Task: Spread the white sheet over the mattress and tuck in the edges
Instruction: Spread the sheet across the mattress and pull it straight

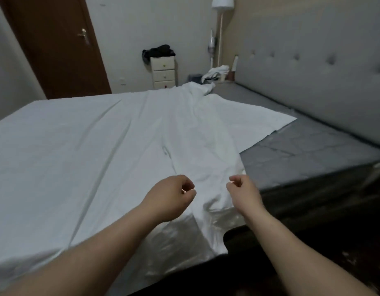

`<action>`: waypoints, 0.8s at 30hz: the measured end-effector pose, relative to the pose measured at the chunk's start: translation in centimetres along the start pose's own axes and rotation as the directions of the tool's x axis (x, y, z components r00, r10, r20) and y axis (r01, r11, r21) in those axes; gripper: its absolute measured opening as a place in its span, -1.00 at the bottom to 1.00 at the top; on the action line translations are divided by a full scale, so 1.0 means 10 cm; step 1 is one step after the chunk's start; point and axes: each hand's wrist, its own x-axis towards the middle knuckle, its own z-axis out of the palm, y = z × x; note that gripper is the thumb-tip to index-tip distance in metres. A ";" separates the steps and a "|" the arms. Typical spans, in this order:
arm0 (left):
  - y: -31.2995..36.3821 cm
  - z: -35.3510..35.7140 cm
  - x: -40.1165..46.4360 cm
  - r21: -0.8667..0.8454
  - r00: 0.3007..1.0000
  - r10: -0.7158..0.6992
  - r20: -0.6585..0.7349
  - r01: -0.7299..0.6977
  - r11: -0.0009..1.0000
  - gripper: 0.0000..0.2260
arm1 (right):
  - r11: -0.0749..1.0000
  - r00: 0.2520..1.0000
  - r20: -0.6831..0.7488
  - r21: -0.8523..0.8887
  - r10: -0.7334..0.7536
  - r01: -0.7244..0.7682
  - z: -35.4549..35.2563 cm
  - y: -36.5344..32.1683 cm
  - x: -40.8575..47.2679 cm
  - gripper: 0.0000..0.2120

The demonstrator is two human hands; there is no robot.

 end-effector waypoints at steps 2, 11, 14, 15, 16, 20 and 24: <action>0.27 0.19 0.40 0.062 0.997 0.072 0.036 -0.074 0.995 -0.72 | 0.995 0.995 -0.027 -0.038 0.092 -0.093 -0.16 0.29 0.26 -0.74; 1.33 1.35 2.10 0.196 0.904 0.304 0.300 -0.370 0.908 -0.52 | 0.946 0.967 -0.020 0.213 0.256 -0.246 -0.66 0.75 1.39 -0.75; 1.46 1.59 2.51 0.265 0.924 0.214 0.316 -0.302 0.916 -0.53 | 0.917 0.964 0.058 0.301 0.258 -0.263 -0.71 0.69 1.58 -0.71; 1.48 1.65 2.67 0.300 0.934 0.199 0.296 -0.288 0.909 -0.60 | 0.915 0.966 0.069 0.310 0.249 -0.258 -0.75 0.68 1.64 -0.69; 1.43 1.69 2.80 0.336 0.947 0.183 0.263 -0.267 0.903 -0.68 | 0.917 0.966 0.083 0.305 0.244 -0.258 -0.79 0.68 1.68 -0.67; 1.27 1.77 3.21 0.478 0.987 0.057 0.151 -0.123 0.870 -0.80 | 0.927 0.971 0.125 0.297 0.201 -0.230 -1.03 0.70 1.89 -0.71; 1.20 1.73 3.32 0.529 0.992 -0.121 0.028 0.088 0.844 -0.76 | 0.923 0.963 0.183 0.295 0.199 -0.247 -1.13 0.77 2.19 -0.72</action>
